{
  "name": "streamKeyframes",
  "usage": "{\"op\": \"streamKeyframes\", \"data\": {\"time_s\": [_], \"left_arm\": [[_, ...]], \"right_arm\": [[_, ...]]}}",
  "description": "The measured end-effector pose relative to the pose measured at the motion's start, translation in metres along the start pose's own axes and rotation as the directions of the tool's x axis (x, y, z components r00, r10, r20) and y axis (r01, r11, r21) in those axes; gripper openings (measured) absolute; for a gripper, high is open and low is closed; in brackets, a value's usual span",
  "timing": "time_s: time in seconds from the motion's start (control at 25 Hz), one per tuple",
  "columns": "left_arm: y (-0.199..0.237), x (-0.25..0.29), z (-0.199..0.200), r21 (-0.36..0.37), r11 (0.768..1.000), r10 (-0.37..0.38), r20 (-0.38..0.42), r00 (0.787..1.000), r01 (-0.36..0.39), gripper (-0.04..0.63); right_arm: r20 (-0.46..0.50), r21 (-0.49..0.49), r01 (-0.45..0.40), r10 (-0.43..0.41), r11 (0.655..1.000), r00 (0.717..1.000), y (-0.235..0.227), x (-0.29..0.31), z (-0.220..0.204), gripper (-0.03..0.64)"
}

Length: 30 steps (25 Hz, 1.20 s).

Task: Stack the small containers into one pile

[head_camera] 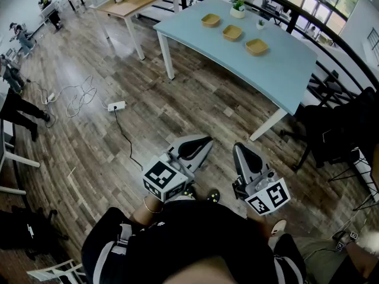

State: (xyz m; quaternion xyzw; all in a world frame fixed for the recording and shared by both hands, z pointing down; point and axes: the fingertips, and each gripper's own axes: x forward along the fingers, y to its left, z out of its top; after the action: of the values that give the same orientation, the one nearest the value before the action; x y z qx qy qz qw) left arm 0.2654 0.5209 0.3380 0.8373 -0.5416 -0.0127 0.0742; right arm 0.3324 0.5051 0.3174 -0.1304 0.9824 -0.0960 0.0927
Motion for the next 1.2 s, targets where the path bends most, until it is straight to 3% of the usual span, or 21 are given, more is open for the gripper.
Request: {"op": "streamKeyframes", "data": {"time_s": [0.24,0.64,1.2], "left_arm": [[-0.007,0.001,-0.001,-0.018,1.0,-0.008,-0.003,1.0,0.008,0.021],[-0.025,0.015,-0.007,0.019,0.999,-0.034,-0.04,0.999,0.034,0.021],[-0.044,0.034,-0.011,0.023,1.0,-0.019,-0.045,0.999,0.02,0.021]], "right_arm": [[0.007,-0.005,0.013,-0.013,1.0,1.0,-0.001,-0.009,0.002,0.002],[0.032,0.042,0.037,-0.038,0.998,0.999,-0.011,-0.028,0.003,0.003],[0.031,0.047,0.052,-0.053,0.998,0.998,-0.031,-0.05,0.004,0.002]]}}
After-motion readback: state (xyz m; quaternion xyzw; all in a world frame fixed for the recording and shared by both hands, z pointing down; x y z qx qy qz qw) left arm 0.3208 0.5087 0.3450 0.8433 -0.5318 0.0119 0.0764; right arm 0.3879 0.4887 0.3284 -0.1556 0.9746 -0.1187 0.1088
